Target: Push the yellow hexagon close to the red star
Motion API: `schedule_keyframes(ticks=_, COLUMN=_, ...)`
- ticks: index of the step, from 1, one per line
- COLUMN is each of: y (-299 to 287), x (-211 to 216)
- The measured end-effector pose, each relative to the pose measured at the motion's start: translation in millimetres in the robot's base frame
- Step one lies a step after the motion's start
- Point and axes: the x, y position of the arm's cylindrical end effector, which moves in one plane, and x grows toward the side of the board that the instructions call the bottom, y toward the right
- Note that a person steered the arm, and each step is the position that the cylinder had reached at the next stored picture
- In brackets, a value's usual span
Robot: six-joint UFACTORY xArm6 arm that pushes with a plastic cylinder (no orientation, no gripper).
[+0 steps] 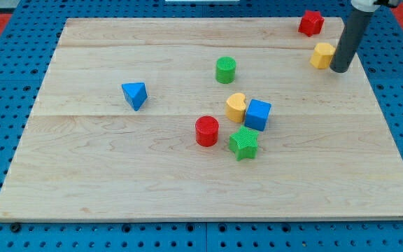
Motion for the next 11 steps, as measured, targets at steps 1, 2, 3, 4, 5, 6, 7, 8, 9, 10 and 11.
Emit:
schedule_keyframes(ticks=1, y=-0.9, x=-5.0)
schedule_keyframes(ticks=2, y=-8.4, x=-9.8)
schedule_keyframes(ticks=3, y=-5.8, x=-8.6)
schedule_keyframes(ticks=4, y=-4.5, x=-7.3)
schedule_keyframes(ticks=5, y=-8.8, x=-7.3)
schedule_keyframes(ticks=6, y=-20.4, x=-7.3)
schedule_keyframes(ticks=7, y=-31.2, x=-7.3)
schedule_keyframes(ticks=8, y=-35.9, x=-7.6)
schedule_keyframes(ticks=9, y=-41.7, x=-10.6)
schedule_keyframes(ticks=10, y=-41.8, x=-14.1)
schedule_keyframes(ticks=11, y=-41.8, x=-20.6)
